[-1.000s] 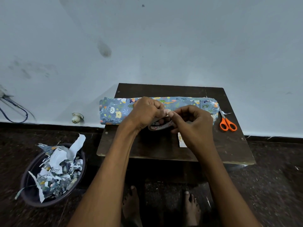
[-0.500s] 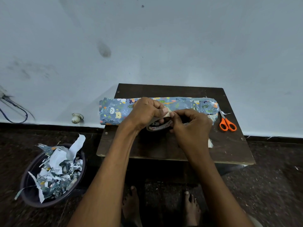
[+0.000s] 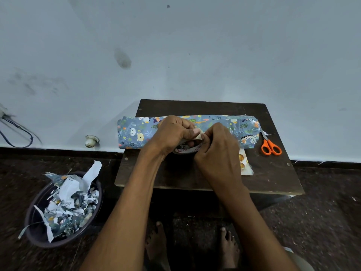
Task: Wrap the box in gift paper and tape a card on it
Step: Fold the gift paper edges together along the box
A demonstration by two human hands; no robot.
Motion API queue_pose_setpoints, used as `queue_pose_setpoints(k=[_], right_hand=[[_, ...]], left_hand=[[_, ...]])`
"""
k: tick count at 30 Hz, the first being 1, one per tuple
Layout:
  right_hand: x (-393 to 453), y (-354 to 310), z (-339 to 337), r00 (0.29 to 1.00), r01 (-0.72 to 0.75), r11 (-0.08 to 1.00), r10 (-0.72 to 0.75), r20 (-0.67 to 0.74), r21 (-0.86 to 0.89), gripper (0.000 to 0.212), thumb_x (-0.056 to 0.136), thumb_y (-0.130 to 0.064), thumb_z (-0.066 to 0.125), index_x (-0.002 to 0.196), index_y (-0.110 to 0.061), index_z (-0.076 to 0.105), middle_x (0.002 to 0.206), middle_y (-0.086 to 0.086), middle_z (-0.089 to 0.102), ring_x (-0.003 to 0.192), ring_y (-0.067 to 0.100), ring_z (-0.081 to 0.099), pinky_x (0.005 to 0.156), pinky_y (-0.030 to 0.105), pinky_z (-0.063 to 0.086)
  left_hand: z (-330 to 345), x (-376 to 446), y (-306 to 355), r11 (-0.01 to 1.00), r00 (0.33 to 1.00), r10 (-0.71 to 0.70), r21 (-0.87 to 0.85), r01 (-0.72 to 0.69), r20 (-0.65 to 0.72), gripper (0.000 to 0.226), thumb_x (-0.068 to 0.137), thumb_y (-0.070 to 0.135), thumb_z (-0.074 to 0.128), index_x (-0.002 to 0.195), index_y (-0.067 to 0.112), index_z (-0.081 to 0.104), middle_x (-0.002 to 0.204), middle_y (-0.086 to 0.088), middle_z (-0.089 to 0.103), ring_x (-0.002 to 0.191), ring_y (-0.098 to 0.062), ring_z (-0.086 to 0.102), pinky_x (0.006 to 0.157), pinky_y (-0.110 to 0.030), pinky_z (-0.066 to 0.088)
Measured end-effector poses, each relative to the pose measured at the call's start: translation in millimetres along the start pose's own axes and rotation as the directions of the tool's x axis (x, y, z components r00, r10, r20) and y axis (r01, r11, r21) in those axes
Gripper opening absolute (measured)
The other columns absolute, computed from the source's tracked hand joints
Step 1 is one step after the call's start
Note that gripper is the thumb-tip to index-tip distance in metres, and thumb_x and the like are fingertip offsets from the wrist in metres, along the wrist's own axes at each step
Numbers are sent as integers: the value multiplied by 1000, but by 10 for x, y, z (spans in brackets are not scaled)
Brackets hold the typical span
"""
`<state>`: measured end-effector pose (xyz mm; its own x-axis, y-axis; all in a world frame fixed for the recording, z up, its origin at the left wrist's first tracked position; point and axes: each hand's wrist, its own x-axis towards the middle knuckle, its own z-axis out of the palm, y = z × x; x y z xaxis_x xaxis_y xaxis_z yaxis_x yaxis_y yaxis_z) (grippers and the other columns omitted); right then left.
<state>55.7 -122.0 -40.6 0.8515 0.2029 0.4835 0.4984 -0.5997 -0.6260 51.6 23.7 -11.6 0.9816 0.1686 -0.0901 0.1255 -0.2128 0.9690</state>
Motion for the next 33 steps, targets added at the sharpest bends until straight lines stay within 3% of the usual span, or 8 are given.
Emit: queue_pose_setpoints(k=[3,8,13,17,20,23,28,33], right_hand=[[28,-3,-19,998,15,1000,-16,61,17,7,89,-17,43,83,-14,41,78,-2,41,62,7,32,59,15,27],[85,62,-58,994,39,996,-46,101,75,11,90,-4,47,80,-9,44,75,2,45,66,19,37,60,29,18],[136,84,-141,956,-185,970,140,257,160,16,100,-10,52,84,-12,51,71,-5,50,66,8,44,58,19,29],[184,174,-148,902,-364,873,243,358,325,20,99,-25,56,86,-10,57,73,1,56,67,17,47,62,31,39],[194,217,-178,874,-455,757,280,397,469,24,95,-28,61,83,-8,59,63,2,55,59,19,51,56,31,36],[184,204,-225,860,-497,684,307,407,535,14,101,-9,58,88,-5,61,59,2,55,50,15,52,44,26,37],[172,168,-242,850,-526,621,360,384,582,24,103,-7,51,90,-4,71,61,3,58,51,17,52,39,23,34],[112,130,-210,911,-409,741,359,201,533,28,97,-27,68,75,-12,76,59,1,65,51,15,59,50,30,44]], left_hand=[[1,-6,10,1000,1000,-4,5,4,7,28,79,16,77,56,2,68,72,-20,64,87,-27,58,78,-33,48],[-6,-12,21,999,1000,-3,47,2,18,39,84,3,74,48,17,71,64,-12,65,93,-25,61,76,-23,51],[-23,-15,27,998,999,5,56,-7,37,42,83,3,75,44,20,68,58,-3,64,96,-25,61,81,-27,51],[-29,-15,26,998,999,7,62,-9,34,44,83,3,74,43,21,68,58,-1,64,95,-23,61,73,-20,49],[-29,-19,33,998,999,4,57,-6,33,42,84,3,74,45,20,69,56,-1,64,96,-24,61,72,-19,49],[-23,-23,40,998,1000,4,61,-6,30,35,84,3,74,51,13,70,56,-3,64,97,-26,62,74,-23,49],[-24,-22,40,997,1000,0,78,-2,23,43,84,4,74,45,19,68,59,-7,64,95,-26,61,73,-23,49],[-8,-39,74,998,1000,9,56,-10,18,47,86,3,72,44,24,71,69,-18,66,92,-28,61,69,-18,50]])
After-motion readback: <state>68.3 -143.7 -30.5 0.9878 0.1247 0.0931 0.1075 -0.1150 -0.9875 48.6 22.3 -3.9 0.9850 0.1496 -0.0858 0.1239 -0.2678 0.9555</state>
